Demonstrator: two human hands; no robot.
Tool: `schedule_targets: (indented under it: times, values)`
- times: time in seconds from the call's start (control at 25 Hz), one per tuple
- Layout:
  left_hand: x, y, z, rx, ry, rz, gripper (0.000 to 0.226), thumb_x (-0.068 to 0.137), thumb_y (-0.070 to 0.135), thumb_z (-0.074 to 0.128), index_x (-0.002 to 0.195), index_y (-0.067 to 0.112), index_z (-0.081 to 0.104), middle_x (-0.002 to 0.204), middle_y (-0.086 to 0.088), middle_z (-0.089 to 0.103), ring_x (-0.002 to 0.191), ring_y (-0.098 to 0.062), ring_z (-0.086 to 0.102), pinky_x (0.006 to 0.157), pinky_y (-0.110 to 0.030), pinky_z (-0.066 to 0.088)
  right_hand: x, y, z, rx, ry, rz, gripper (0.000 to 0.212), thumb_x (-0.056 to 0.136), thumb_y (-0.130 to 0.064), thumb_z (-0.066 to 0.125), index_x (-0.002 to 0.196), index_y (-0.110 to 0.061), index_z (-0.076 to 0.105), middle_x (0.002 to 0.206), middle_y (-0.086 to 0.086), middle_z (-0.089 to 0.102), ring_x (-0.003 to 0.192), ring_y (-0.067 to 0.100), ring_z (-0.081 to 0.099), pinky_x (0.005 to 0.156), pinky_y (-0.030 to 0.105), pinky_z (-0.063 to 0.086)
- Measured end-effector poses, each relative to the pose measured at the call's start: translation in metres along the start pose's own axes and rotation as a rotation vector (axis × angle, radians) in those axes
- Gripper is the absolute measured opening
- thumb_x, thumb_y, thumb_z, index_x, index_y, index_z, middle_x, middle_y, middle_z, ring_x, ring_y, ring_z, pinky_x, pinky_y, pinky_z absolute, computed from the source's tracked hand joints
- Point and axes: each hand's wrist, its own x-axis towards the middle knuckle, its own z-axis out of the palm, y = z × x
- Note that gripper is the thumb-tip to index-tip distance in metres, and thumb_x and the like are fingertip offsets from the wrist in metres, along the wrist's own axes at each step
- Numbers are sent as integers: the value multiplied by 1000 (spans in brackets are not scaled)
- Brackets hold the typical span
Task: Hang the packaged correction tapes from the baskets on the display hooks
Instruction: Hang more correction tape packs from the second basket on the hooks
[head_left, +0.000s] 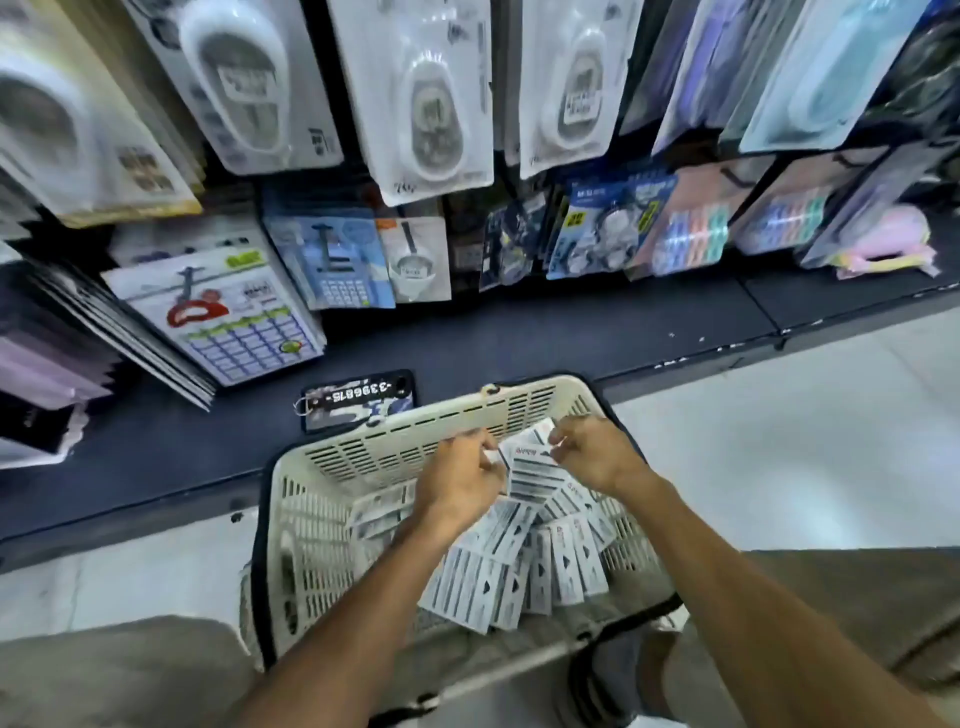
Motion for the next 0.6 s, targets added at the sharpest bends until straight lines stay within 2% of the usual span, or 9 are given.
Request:
schedule_targets:
  times: [0.04,0.12,0.16,0.24,0.32,0.4,0.44,0.52,0.6]
  values:
    - [-15,-39,31,122,-183,-76,29,94,19,63,122,25,67,118,3,74,103,-20,70,89,-35,57,-5,15,31,-71,-163,46,22,95,-20,61,114,-15,70,118,8,70,116,30,62,90,28,48]
    - [-34,-98,73,291,-392,-89,55,90,13,65,142,25,54,143,-2,61,127,-23,59,101,-36,52,-13,44,71,15,-242,210,29,95,-23,60,123,-13,63,116,4,64,119,28,59,79,24,43]
    - [-41,-119,87,349,-454,-47,73,86,8,67,152,26,42,155,-4,48,140,-25,47,109,-38,46,-16,57,86,65,-245,315,35,95,-21,60,128,-9,56,118,7,61,123,29,57,82,25,44]
    - [-55,-143,106,431,-494,25,95,83,8,71,161,28,21,166,-2,27,150,-28,31,116,-44,39,-24,68,108,59,-260,437,60,94,-18,61,146,-2,36,144,16,46,138,33,43,105,34,43]
    - [-64,-160,111,468,-395,13,86,85,15,72,156,28,25,157,-1,36,141,-24,41,108,-40,43,-27,64,123,107,-158,478,74,90,-13,65,151,-3,23,154,18,33,140,37,39,109,41,40]
    - [-65,-175,108,478,-356,17,74,87,14,68,151,24,32,151,1,43,136,-21,45,107,-35,43,-26,60,124,191,-51,514,73,86,-10,67,146,-4,27,143,18,43,130,37,48,104,44,47]
    - [-63,-184,107,447,-360,23,77,87,10,68,153,21,31,156,1,40,140,-20,42,110,-33,41,-24,60,124,278,-53,571,68,86,-10,69,143,-4,32,134,16,50,122,35,53,101,43,49]
    - [-59,-196,106,330,-359,13,95,86,10,72,162,18,15,168,0,22,152,-22,27,117,-35,35,-26,56,126,568,-228,693,43,90,-17,66,127,-3,51,110,11,63,100,29,61,92,39,53]
    - [-58,-203,103,245,-323,8,113,82,20,81,164,19,3,172,1,8,157,-24,16,122,-39,30,-31,41,131,779,-510,706,23,95,-21,53,107,-4,63,84,10,71,76,25,68,72,36,59]
